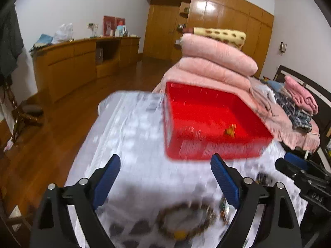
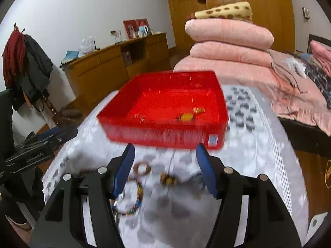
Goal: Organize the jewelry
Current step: 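Withdraw both grippers from the red box back over the remaining jewelry, then lower the right gripper onto the silver watch and grasp it, then grasp the wooden bead bracelet with the left gripper while the right gripper holds the watch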
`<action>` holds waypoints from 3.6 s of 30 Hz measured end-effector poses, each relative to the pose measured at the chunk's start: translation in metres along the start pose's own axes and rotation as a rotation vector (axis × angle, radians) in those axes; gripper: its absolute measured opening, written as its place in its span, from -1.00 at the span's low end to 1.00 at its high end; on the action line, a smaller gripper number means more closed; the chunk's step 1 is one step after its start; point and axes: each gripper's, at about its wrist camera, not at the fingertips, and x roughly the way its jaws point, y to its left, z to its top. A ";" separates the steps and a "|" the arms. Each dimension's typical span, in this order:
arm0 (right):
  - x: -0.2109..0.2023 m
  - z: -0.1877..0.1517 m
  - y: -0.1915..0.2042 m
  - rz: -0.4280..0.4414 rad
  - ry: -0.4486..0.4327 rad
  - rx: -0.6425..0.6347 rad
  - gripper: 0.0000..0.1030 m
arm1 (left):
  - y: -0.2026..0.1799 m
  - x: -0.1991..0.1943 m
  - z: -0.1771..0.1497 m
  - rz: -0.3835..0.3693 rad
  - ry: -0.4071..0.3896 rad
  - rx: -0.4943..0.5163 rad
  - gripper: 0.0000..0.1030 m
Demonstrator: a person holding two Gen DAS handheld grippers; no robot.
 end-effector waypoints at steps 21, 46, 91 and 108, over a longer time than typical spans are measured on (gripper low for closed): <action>-0.019 -0.086 0.053 0.047 0.158 -0.081 0.89 | 0.008 -0.047 -0.088 0.081 0.065 0.078 0.88; 0.017 -0.086 0.086 0.055 0.229 -0.161 -0.33 | 0.021 -0.038 -0.087 0.061 0.080 0.042 0.88; 0.004 -0.091 0.051 0.030 0.222 -0.102 -0.39 | -0.002 0.019 -0.060 -0.029 0.211 0.033 -0.47; -0.022 -0.078 0.037 0.016 0.157 -0.059 -0.41 | -0.005 -0.031 -0.050 -0.141 0.089 -0.004 -0.78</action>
